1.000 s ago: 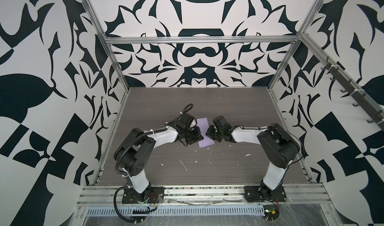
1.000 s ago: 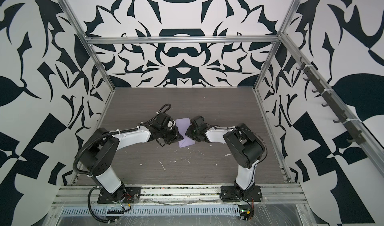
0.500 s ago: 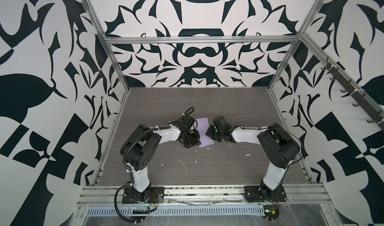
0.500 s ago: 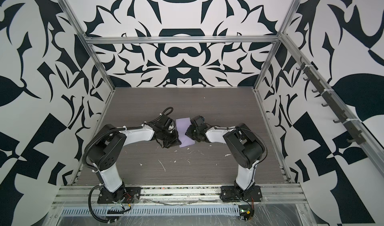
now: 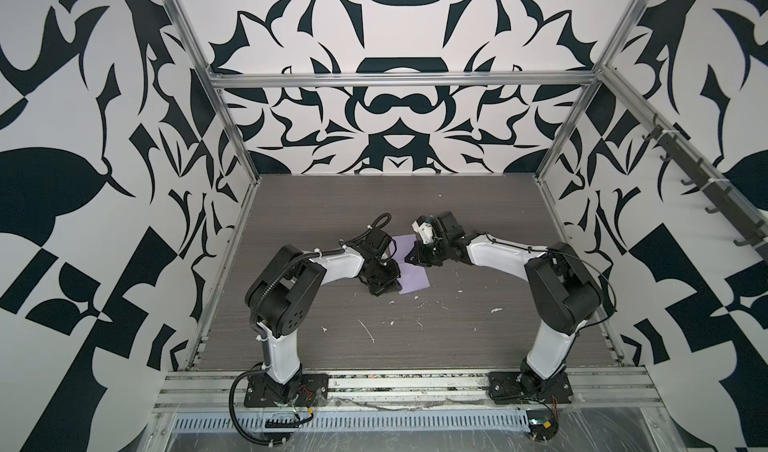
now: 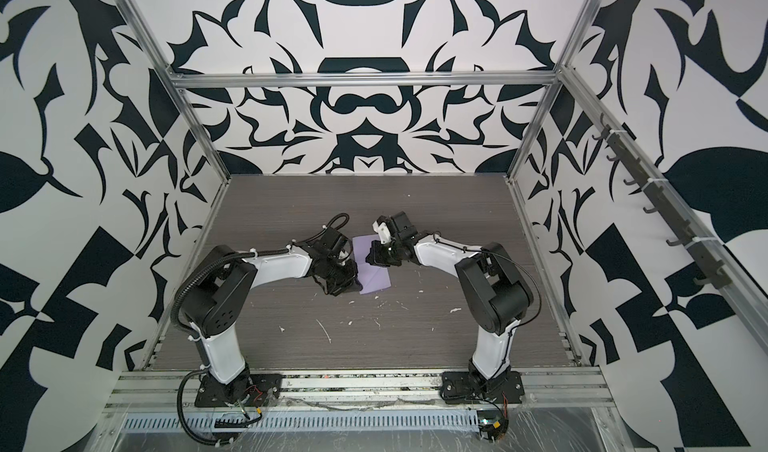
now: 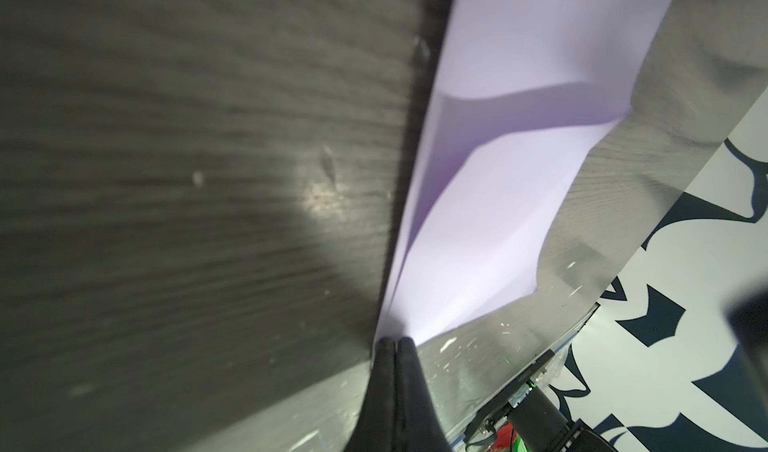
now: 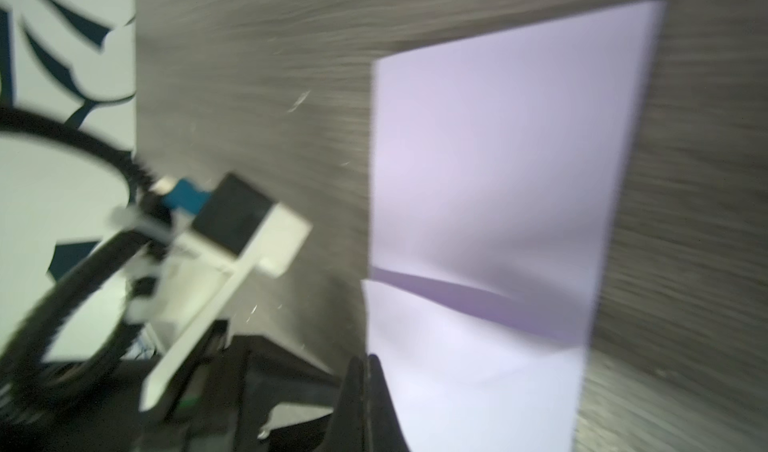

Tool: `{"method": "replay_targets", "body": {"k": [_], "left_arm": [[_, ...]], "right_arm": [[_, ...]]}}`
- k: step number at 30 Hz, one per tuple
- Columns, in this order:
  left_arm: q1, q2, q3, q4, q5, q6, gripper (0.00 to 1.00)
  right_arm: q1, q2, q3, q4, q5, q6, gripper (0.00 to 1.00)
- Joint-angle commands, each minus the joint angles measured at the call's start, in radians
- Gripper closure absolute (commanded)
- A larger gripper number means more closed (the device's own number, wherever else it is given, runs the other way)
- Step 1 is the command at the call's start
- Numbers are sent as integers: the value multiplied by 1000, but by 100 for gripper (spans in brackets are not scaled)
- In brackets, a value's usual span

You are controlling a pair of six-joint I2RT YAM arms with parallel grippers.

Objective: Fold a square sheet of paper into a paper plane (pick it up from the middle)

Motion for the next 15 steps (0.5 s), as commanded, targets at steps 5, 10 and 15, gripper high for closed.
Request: {"method": "replay_targets", "body": {"k": [5, 10, 15], "left_arm": [[-3, 25, 13, -66, -41, 13, 100], [-3, 25, 15, -69, -43, 15, 100], [-3, 27, 21, -76, -44, 18, 100]], "right_arm": [[10, 63, 75, -187, -109, -198, 100], [12, 89, 102, -243, -83, -247, 100], [32, 130, 144, -302, -78, -301, 100]]}}
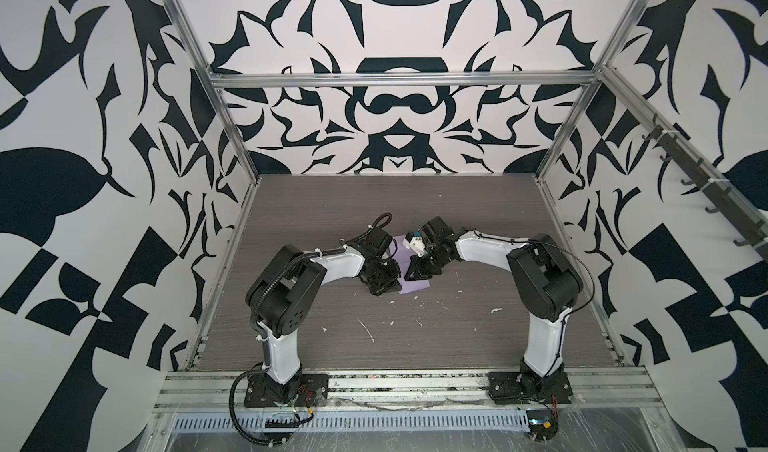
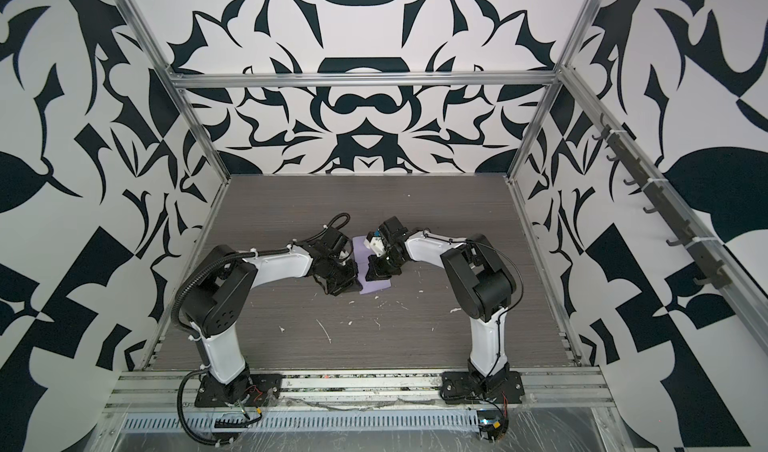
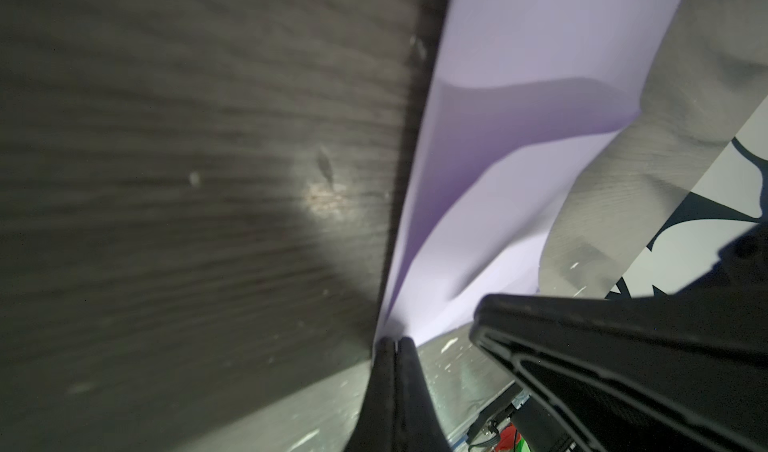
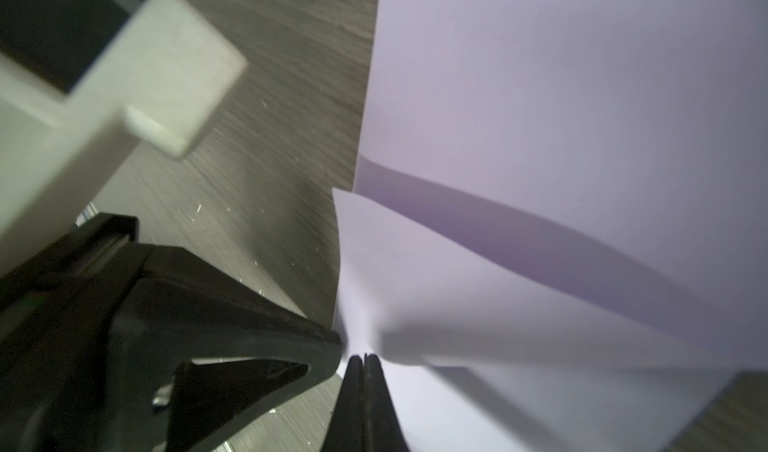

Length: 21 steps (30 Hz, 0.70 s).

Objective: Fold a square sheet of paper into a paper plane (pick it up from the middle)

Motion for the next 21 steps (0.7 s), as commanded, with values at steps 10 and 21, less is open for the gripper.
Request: {"method": "replay_targets", "body": {"k": [10, 21], "left_arm": [[-3, 34, 27, -109, -60, 8, 100], [-3, 47, 38, -149, -74, 3, 100]], "right_arm": [[16, 44, 82, -86, 35, -96, 100], [-10, 50, 92, -105, 69, -175, 100]]}}
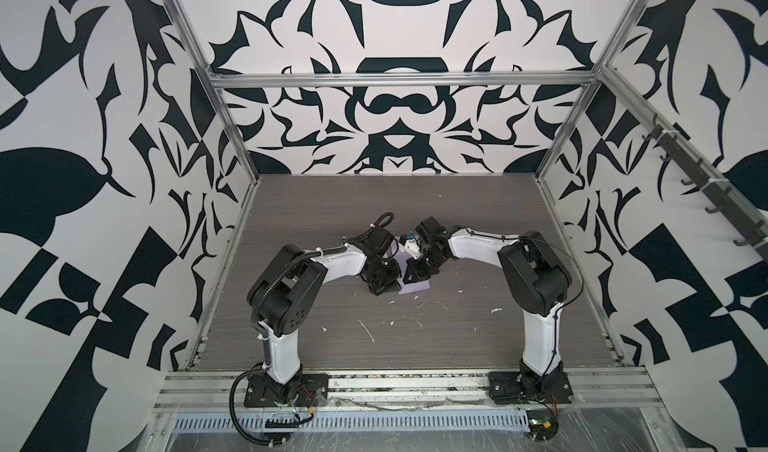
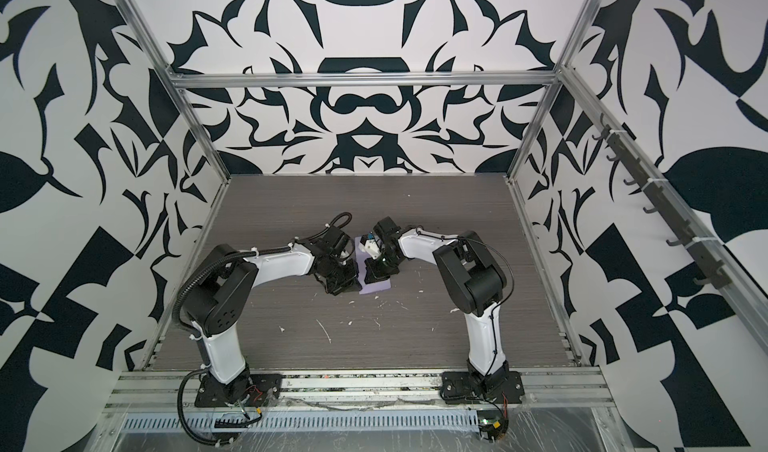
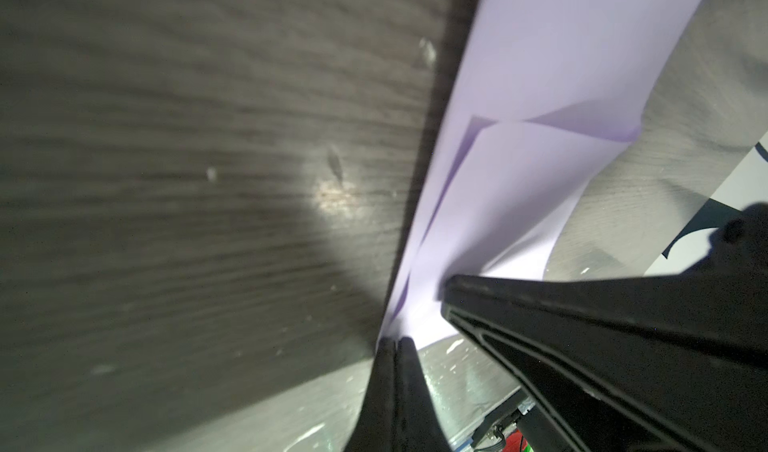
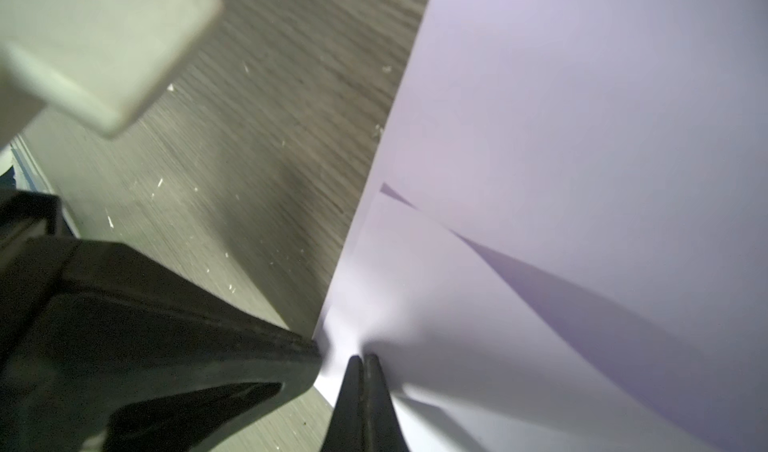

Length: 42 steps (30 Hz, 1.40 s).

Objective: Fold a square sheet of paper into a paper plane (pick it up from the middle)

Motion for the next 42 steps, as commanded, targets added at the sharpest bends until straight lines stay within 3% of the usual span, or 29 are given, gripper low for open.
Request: {"method": "replay_targets", "body": {"k": [1, 12, 25, 29, 33, 37, 42], "left_arm": [[-2, 36, 3, -89, -47, -5, 100], [-4, 43, 8, -89, -40, 0, 100], [-4, 38, 8, -89, -38, 3, 100], [-6, 34, 11, -82, -32, 10, 100], [-5, 5, 30, -58, -24, 41, 100], [-5, -64, 56, 18, 3, 75, 96], [-2, -93, 95, 73, -10, 107, 84]], "right_arm": [[-23, -11, 28, -29, 35, -52, 100], [-99, -8, 50, -31, 14, -109, 100], [-178, -3, 75, -30, 152, -57, 100], [-182, -8, 101, -47, 217, -2, 100], [-182, -104, 41, 3, 197, 77, 100], [-182, -225, -111, 142, 106, 234, 100], [-182, -328, -299, 373, 23, 445, 84]]}}
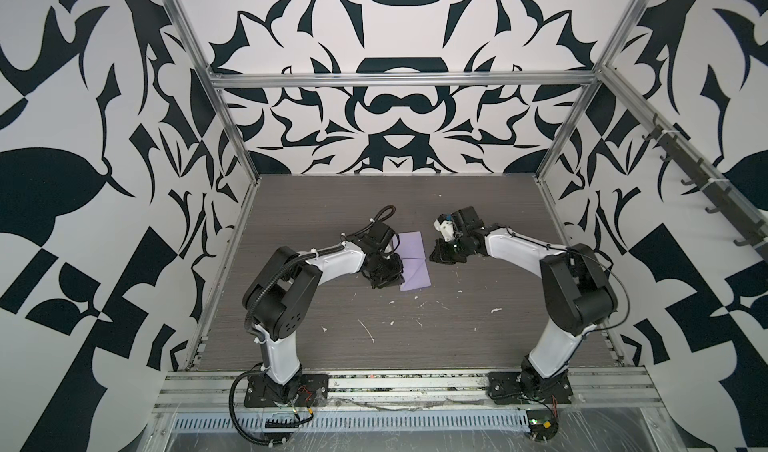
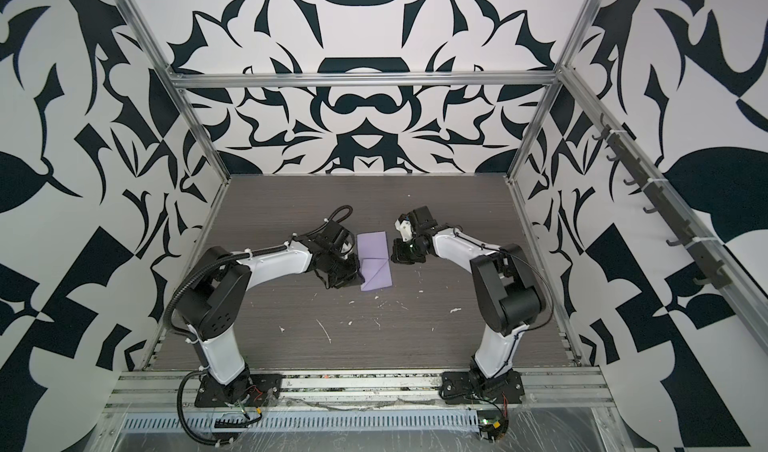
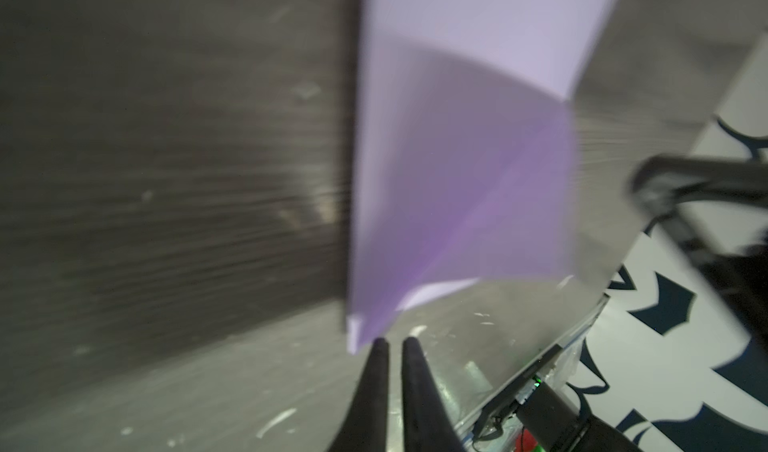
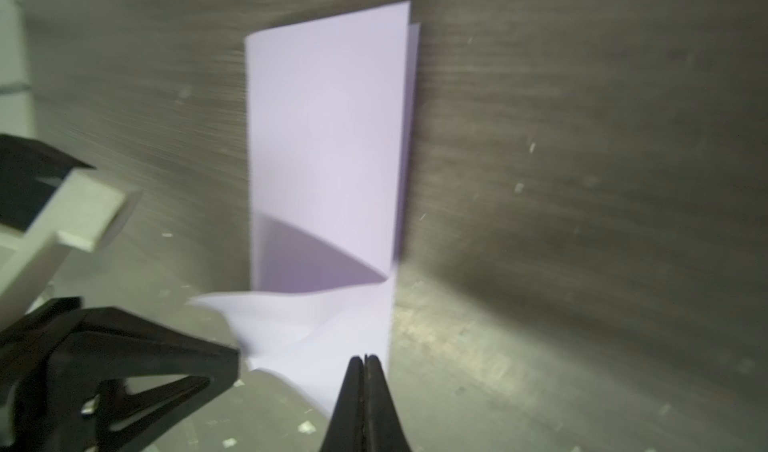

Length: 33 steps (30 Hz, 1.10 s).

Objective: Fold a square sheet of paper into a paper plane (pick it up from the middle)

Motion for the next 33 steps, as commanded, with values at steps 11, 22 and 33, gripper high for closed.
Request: {"method": "replay_targets", "body": {"k": [11, 22, 33], "left_arm": [[17, 95, 166, -13, -87, 101, 84], [37, 144, 130, -17, -135, 107, 92], [46, 163, 104, -7, -141, 115, 92]], "right_arm": [[17, -28, -174, 375, -109, 314, 55], [44, 58, -147, 434, -147, 349, 57], [58, 127, -134, 528, -187, 404, 57]]}}
